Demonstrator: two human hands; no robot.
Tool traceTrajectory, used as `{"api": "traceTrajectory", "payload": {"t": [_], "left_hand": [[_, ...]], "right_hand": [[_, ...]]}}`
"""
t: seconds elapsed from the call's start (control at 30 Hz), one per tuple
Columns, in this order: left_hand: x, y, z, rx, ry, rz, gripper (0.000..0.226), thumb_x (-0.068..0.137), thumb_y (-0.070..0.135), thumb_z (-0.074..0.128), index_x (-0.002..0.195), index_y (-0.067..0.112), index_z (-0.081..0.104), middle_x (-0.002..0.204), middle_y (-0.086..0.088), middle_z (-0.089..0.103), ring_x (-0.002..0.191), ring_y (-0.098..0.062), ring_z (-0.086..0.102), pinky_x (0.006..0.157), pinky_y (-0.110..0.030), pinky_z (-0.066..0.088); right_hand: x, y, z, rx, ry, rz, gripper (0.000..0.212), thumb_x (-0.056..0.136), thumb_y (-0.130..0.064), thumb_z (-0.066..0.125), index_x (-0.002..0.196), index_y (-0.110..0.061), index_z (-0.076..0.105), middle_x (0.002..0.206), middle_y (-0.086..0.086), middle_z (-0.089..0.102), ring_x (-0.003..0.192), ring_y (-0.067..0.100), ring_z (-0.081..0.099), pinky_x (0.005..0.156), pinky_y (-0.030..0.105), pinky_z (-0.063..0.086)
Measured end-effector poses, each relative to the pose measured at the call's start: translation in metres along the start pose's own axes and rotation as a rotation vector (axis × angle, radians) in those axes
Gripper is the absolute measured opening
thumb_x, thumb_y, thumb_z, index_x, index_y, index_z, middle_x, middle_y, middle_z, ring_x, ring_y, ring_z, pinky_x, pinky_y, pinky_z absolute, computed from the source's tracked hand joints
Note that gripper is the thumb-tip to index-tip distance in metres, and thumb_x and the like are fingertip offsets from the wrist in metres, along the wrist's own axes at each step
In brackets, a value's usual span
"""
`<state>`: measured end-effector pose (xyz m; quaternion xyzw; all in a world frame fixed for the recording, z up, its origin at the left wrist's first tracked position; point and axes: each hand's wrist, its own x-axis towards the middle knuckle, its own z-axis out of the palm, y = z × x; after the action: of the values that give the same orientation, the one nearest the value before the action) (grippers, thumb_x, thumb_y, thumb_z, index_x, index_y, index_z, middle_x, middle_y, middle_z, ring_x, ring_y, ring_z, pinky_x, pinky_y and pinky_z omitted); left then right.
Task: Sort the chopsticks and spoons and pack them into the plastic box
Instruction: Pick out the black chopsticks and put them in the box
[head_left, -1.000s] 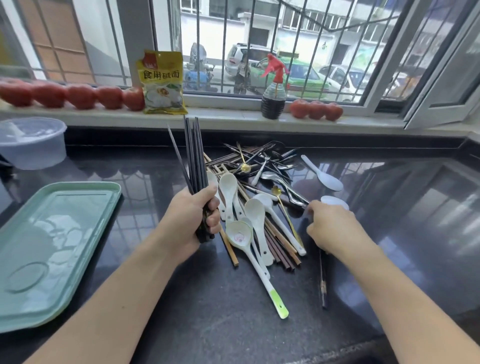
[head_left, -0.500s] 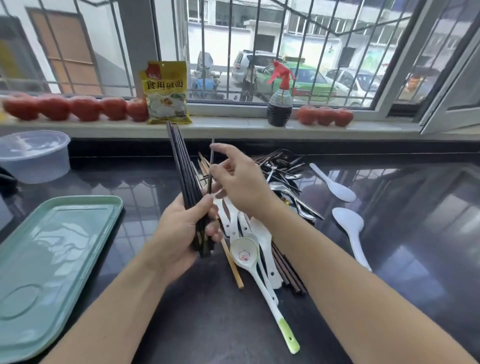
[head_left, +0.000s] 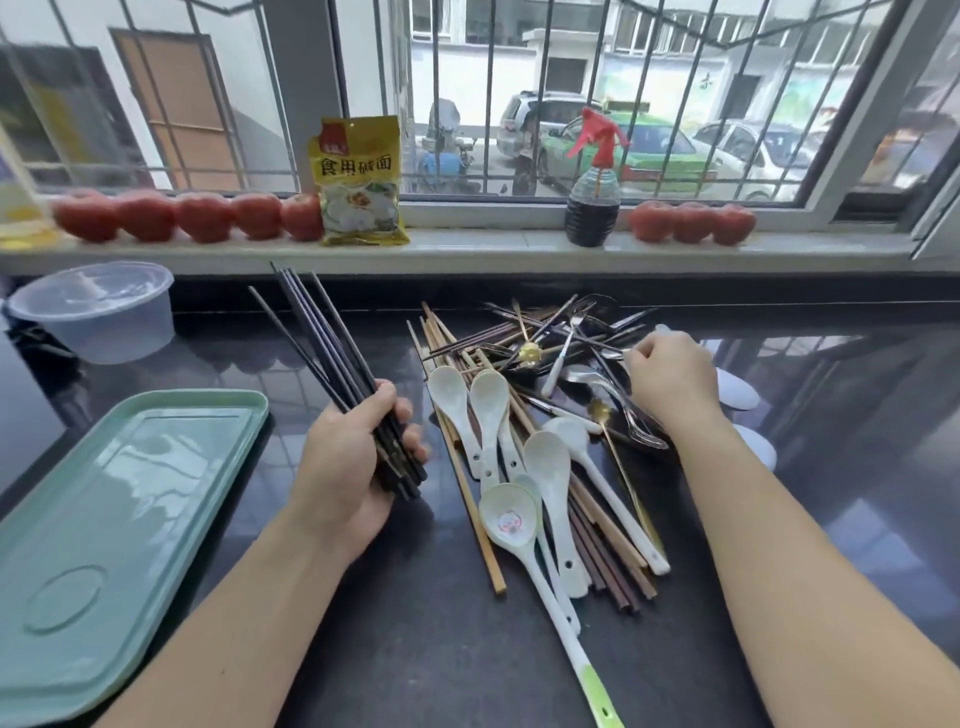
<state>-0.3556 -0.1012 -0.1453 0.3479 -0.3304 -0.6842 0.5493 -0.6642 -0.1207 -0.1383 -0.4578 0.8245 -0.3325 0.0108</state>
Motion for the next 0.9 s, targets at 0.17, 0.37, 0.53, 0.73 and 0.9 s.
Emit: {"api": "traceTrajectory", "payload": {"t": [0.17, 0.37, 0.53, 0.73, 0.9], "left_hand": [[-0.003, 0.003, 0.001, 0.050, -0.023, 0.008, 0.009, 0.106, 0.017, 0.051, 0.099, 0.015, 0.045, 0.067, -0.002, 0.049, 0.053, -0.017, 0.048, 0.050, -0.029, 0.049], [-0.016, 0.009, 0.013, 0.121, -0.065, 0.077, 0.021, 0.109, 0.015, 0.046, 0.115, -0.002, 0.054, 0.097, -0.020, 0.077, 0.095, -0.037, 0.076, 0.085, -0.052, 0.062], [-0.029, 0.013, 0.019, 0.143, -0.294, -0.075, 0.010, 0.107, 0.013, 0.047, 0.115, 0.007, 0.049, 0.111, -0.022, 0.075, 0.092, -0.045, 0.074, 0.086, -0.061, 0.058], [-0.019, -0.002, 0.012, 0.225, -0.253, -0.023, 0.006, 0.103, 0.006, 0.053, 0.108, 0.009, 0.055, 0.075, -0.009, 0.054, 0.051, -0.021, 0.047, 0.047, -0.033, 0.043], [-0.001, -0.002, 0.002, 0.134, -0.066, 0.059, 0.017, 0.102, -0.001, 0.054, 0.116, 0.008, 0.057, 0.078, -0.007, 0.059, 0.060, -0.018, 0.055, 0.051, -0.031, 0.047]], "right_hand": [[-0.011, -0.043, -0.065, 0.775, 0.411, -0.030, 0.020, 0.090, -0.040, 0.064, 0.077, -0.026, 0.059, 0.072, -0.003, 0.064, 0.065, 0.018, 0.059, 0.070, 0.047, 0.057], [-0.038, -0.117, -0.100, 0.789, 0.172, -0.367, 0.027, 0.104, -0.034, 0.054, 0.087, -0.014, 0.059, 0.067, -0.007, 0.057, 0.059, 0.015, 0.058, 0.063, 0.042, 0.056], [-0.062, -0.158, -0.054, 0.771, -0.296, -0.383, 0.018, 0.103, -0.027, 0.057, 0.090, -0.015, 0.061, 0.071, 0.008, 0.064, 0.050, 0.016, 0.055, 0.048, 0.027, 0.047], [-0.038, -0.139, -0.019, 0.625, -0.350, -0.294, 0.013, 0.103, -0.024, 0.057, 0.104, -0.016, 0.067, 0.095, 0.005, 0.073, 0.074, 0.018, 0.071, 0.068, 0.033, 0.062], [0.025, -0.029, 0.008, -0.258, -0.043, -0.091, 0.023, 0.095, -0.028, 0.055, 0.108, -0.019, 0.073, 0.115, 0.014, 0.070, 0.114, 0.037, 0.057, 0.094, 0.038, 0.042]]}}
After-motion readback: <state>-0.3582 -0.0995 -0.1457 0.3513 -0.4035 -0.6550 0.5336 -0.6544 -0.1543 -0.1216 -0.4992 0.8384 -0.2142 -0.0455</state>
